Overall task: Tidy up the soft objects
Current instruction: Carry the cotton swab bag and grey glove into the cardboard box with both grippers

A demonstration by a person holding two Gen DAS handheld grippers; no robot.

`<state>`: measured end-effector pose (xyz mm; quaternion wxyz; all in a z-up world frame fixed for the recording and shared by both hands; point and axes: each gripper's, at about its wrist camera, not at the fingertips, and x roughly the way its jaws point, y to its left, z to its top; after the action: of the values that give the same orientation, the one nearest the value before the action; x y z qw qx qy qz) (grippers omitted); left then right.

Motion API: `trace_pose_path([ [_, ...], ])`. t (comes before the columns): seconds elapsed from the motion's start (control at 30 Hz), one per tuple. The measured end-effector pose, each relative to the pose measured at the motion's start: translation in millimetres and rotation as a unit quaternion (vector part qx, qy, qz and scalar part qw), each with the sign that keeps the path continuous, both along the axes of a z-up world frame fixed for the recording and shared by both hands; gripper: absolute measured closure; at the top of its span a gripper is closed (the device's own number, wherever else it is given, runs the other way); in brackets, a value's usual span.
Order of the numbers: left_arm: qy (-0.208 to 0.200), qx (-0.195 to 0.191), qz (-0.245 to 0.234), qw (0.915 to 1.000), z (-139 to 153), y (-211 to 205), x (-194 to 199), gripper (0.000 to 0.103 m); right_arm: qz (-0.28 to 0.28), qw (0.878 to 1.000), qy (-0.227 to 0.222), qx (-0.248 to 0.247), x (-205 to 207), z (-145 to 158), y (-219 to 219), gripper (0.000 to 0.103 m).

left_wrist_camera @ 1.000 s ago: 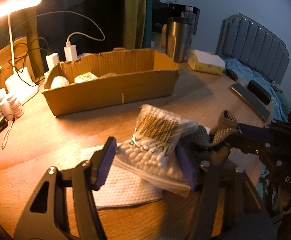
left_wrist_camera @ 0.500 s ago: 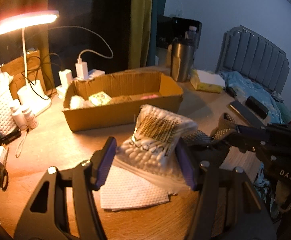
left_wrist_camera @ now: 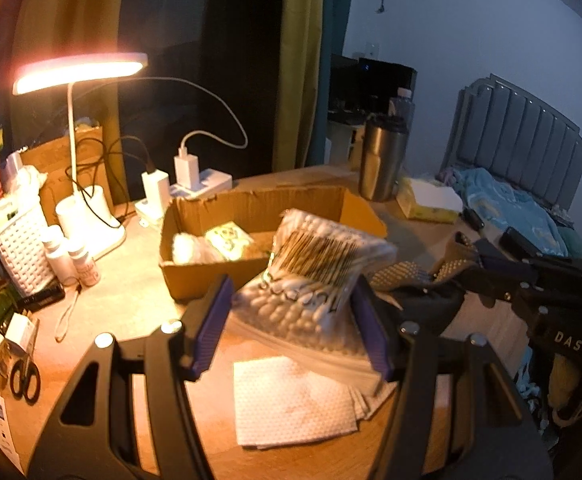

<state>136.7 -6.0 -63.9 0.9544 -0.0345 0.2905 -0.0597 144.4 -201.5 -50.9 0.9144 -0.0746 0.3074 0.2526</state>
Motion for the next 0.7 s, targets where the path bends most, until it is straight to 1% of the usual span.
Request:
trace_pose_path([
  [0.33, -0.013, -0.001, 0.011, 0.9999, 16.9, 13.5, 16.2, 0.042, 0.008, 1.000, -0.015, 0.005, 21.4, 18.2, 10.9, 0.085],
  [0.7, -0.016, -0.003, 0.017, 0.9997, 23.7, 22.4, 39.1, 0.042, 0.011, 1.000, -0.018, 0.010, 49.5, 26.5, 20.6, 0.084],
])
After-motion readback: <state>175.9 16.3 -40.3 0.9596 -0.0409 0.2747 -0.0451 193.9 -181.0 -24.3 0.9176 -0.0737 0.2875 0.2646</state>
